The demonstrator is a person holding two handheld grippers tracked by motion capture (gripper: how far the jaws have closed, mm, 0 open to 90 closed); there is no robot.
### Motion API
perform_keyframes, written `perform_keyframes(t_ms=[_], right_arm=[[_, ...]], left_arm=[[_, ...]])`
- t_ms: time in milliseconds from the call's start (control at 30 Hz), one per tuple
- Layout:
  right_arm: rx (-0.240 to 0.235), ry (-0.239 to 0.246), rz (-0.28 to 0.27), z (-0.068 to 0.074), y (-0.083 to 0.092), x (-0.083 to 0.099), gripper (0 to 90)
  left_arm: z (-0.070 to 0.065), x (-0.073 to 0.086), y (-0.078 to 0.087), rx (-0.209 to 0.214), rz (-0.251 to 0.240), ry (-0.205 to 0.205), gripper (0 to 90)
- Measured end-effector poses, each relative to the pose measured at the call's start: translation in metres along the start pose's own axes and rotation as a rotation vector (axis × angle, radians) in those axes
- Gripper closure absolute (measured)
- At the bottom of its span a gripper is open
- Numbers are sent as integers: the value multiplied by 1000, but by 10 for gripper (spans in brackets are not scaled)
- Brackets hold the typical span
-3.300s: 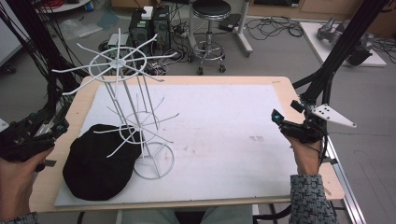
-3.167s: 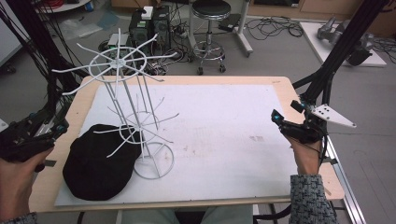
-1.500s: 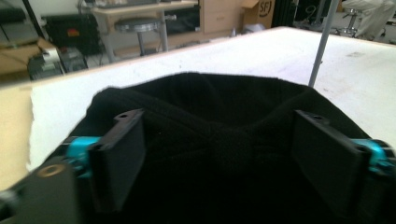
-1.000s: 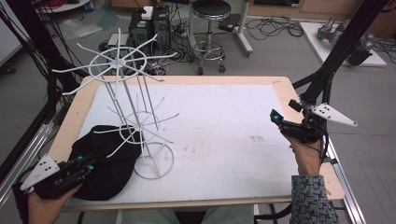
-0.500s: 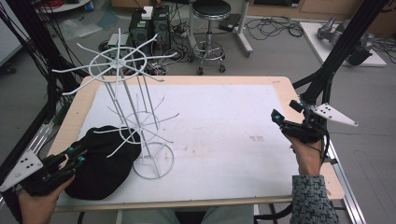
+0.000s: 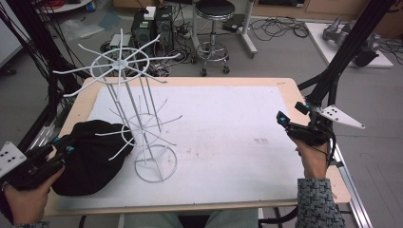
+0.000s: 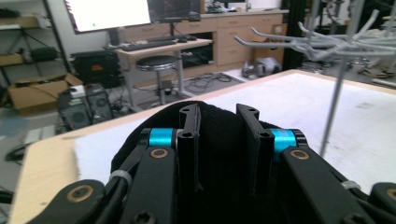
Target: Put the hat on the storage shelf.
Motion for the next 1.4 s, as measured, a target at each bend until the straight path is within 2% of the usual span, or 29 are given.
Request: perform_keyframes(t_ms=[133,200,233,333,500,600,633,667,700,733,800,833,867,933,1067,1100,1233,1267,1300,1333,1400], right_arm=[[-2,2,0,0,-1,0,106],[-1,4,-2,1,-1,0,106],[-1,4,-2,1,-1,0,106],[-1,5,-2,0,0,0,106],[4,4,-2,-1,1,0,106],[2,2,-3,-1,1,-1,106],[-1,5,-4,-1,1,-1,106],[-1,4,0,-1,1,-1,106],[-2,4,0,-1,1,-1,106],[-3,6,-3,-1,1,-1,106],[-2,4,-4,0,0,-1,106],[-3,5,-3,0,0,-1,106],[-4,6,-3,0,1,-1,106],[-4,5,-5,0,1,-1,106],[-3,6,-3,0,1,-2,106],[-3,6,-3,0,1,-2,106],[-3,1,-8,1,2,-3,106],[-4,4,-11,1,3,-4,106],[-4,1,-15,1,3,-4,106],[-4,1,-19,0,4,-5,106],[-4,-1,-20,1,4,-5,106]], left_arm=[[7,-9,-1,-19,-5,-21,712],[16,-18,-5,-40,-14,-47,712],[16,-18,-5,-40,-14,-47,712],[27,-29,-12,-51,-19,-69,712],[39,-42,-21,-63,-24,-72,711],[51,-64,-32,-71,-40,-83,711],[51,-64,-32,-71,-40,-83,711],[56,-77,-37,-79,-59,-88,711],[56,-77,-37,-79,-59,-88,712],[61,-90,-41,-90,-76,-94,711],[65,-102,-46,-93,-94,-98,711],[65,-102,-46,-93,-94,-98,711],[68,-114,-52,-97,-109,-103,711],[68,-118,-54,-99,-113,-106,711],[66,-143,-71,-104,-139,-135,711],[66,-143,-71,-104,-139,-135,711],[69,-162,-86,-106,-142,-148,711],[69,-173,-93,-106,-148,-160,711],[69,-173,-93,-106,-148,-160,712],[70,-183,-99,-119,-150,-156,712],[70,-187,-102,-123,-153,-157,712]])
Point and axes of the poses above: each handheld gripper's, and its own axes: y roughly backward along the jaws, x roughly out of its underside, z roughly to its left, the point moved 3 cm from there along -y, roughly forward along the jaws, and after that the axes turned 15 degrees about -z, right-handed, at the moved point
